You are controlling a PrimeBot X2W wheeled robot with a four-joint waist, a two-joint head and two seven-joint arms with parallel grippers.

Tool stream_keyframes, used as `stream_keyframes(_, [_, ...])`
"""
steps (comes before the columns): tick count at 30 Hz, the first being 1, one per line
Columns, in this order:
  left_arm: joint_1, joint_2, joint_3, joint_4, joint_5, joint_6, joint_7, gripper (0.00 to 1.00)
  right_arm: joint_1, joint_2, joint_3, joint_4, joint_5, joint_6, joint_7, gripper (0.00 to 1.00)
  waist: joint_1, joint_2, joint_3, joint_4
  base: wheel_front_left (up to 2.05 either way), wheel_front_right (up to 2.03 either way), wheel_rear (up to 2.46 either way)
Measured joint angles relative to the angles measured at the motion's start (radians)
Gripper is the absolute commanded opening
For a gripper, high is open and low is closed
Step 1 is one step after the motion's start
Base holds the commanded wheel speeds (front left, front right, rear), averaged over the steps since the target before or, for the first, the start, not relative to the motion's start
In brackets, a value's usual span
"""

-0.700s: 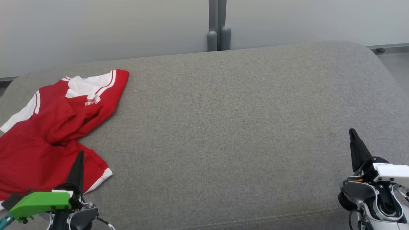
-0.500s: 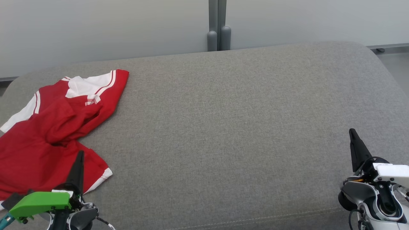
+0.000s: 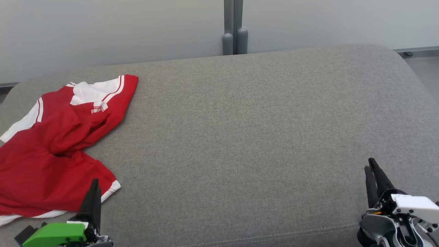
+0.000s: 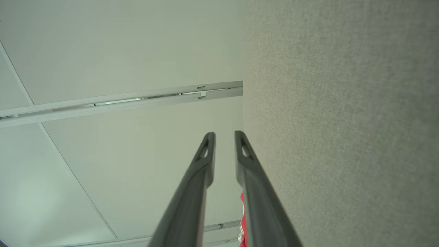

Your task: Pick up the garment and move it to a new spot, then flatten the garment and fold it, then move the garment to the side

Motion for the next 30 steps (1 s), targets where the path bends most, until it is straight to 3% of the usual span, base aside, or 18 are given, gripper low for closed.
stream_keyframes(14, [0.017, -0.003, -0.036, -0.009, 0.026, 0.001, -0.045, 1.00, 0.018, 0.006, 0.031, 0.000, -0.058, -0.009, -0.040, 1.00, 0.0000, 0.0000, -0.002, 0.001, 0.00, 0.00, 0.00])
stream_keyframes(30, [0.001, 0.010, -0.072, -0.078, 0.271, 0.035, -0.099, 1.00, 0.006, -0.018, 0.066, -0.093, -0.352, -0.044, -0.096, 1.00, 0.0000, 0.0000, -0.006, 0.000, 0.00, 0.00, 0.00])
